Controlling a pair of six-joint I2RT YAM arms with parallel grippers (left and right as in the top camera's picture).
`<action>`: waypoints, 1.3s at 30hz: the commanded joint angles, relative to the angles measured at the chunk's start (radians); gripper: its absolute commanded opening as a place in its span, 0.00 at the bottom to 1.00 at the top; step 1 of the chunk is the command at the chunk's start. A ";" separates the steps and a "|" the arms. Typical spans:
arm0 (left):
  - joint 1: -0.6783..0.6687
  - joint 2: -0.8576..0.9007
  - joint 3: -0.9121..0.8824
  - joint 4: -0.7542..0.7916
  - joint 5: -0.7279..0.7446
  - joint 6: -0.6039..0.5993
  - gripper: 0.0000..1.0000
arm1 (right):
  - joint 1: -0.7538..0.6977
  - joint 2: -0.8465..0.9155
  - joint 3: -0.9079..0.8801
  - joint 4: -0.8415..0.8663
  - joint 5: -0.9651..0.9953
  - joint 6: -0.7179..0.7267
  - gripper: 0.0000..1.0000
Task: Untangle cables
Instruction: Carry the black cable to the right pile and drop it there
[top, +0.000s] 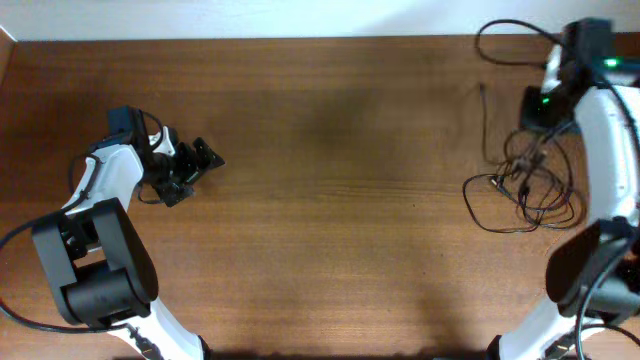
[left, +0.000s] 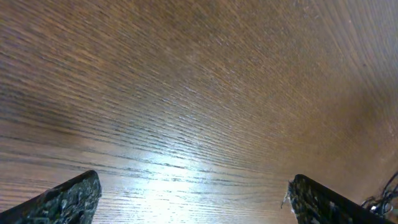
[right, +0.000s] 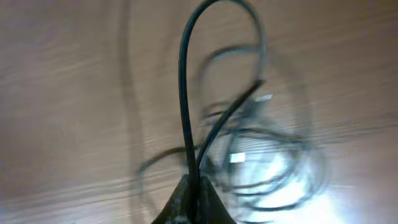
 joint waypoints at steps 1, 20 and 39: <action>0.003 0.011 0.018 0.002 0.010 0.015 0.99 | -0.042 -0.019 0.023 0.004 0.269 -0.081 0.04; 0.003 0.011 0.018 0.002 0.010 0.015 0.99 | 0.225 0.177 0.007 -0.005 0.086 -0.220 0.09; 0.004 0.011 0.018 0.002 0.010 0.015 0.99 | 0.182 0.177 0.007 -0.010 0.003 -0.216 0.98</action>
